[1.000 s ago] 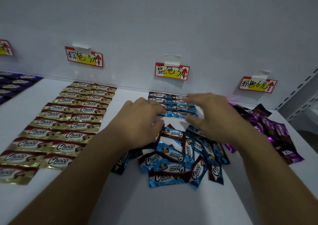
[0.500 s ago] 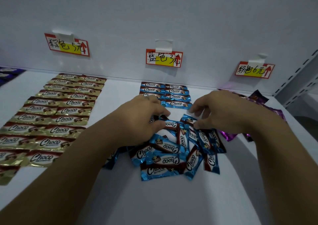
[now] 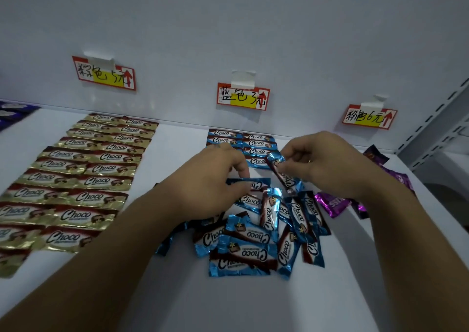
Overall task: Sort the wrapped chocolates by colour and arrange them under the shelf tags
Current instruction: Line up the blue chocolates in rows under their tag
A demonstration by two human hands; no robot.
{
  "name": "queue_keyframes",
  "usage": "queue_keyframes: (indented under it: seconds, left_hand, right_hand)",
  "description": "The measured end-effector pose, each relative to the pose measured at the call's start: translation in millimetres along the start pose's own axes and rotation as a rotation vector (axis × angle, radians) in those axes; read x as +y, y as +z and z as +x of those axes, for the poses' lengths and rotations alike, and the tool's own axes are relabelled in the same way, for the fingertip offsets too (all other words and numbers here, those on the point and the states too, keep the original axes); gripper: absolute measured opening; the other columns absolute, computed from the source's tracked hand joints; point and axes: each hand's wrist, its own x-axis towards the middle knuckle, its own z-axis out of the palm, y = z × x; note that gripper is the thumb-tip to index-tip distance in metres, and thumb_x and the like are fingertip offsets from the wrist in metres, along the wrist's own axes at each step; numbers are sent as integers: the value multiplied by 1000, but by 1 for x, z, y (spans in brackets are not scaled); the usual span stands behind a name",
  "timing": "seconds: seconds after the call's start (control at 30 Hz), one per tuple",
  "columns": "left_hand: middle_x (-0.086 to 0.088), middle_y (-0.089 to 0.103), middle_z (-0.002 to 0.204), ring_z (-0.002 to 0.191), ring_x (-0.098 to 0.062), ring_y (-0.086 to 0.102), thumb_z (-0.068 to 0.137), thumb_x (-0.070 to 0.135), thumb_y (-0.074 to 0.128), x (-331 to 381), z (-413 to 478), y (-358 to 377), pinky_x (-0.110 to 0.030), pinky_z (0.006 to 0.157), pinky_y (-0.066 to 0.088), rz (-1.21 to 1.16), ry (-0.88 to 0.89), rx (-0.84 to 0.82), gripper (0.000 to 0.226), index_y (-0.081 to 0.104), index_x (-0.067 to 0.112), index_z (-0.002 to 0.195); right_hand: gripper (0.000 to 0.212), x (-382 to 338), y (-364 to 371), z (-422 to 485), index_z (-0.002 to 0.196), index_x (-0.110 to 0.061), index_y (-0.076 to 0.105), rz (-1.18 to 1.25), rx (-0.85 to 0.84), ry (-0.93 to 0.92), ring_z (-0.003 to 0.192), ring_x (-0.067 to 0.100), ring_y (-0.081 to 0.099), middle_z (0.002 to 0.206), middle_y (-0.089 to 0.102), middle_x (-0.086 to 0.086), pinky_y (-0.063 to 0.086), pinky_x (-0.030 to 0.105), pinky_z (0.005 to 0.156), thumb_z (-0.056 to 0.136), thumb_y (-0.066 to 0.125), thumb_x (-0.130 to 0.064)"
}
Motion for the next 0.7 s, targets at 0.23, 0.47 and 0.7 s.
queue_keyframes:
  seconds: [0.23, 0.47, 0.7]
  left_hand:
    - [19, 58, 88, 80, 1, 57, 90, 34, 63, 1, 3, -9, -9, 55, 43, -234, -111, 195, 4, 60, 33, 88]
    - [9, 70, 81, 72, -3, 64, 87, 42, 63, -2, 2, -12, -23, 65, 50, -324, -198, 172, 15, 63, 28, 84]
    - [11, 70, 73, 67, 2, 66, 84, 39, 68, 3, 5, -14, -14, 52, 48, -395, -245, 201, 22, 60, 19, 86]
  right_hand:
    - [22, -4, -1, 1, 106, -20, 60, 322, 64, 54, 66, 11, 70, 68, 68, 0, 58, 34, 59, 87, 67, -11]
    - [11, -6, 7, 2, 97, -19, 59, 307, 169, 44, 52, 0, 59, 79, 70, -4, 47, 21, 50, 89, 64, -13]
    - [12, -16, 5, 1, 85, -16, 55, 310, 216, -17, 59, 13, 69, 72, 70, -1, 55, 36, 62, 87, 66, -11]
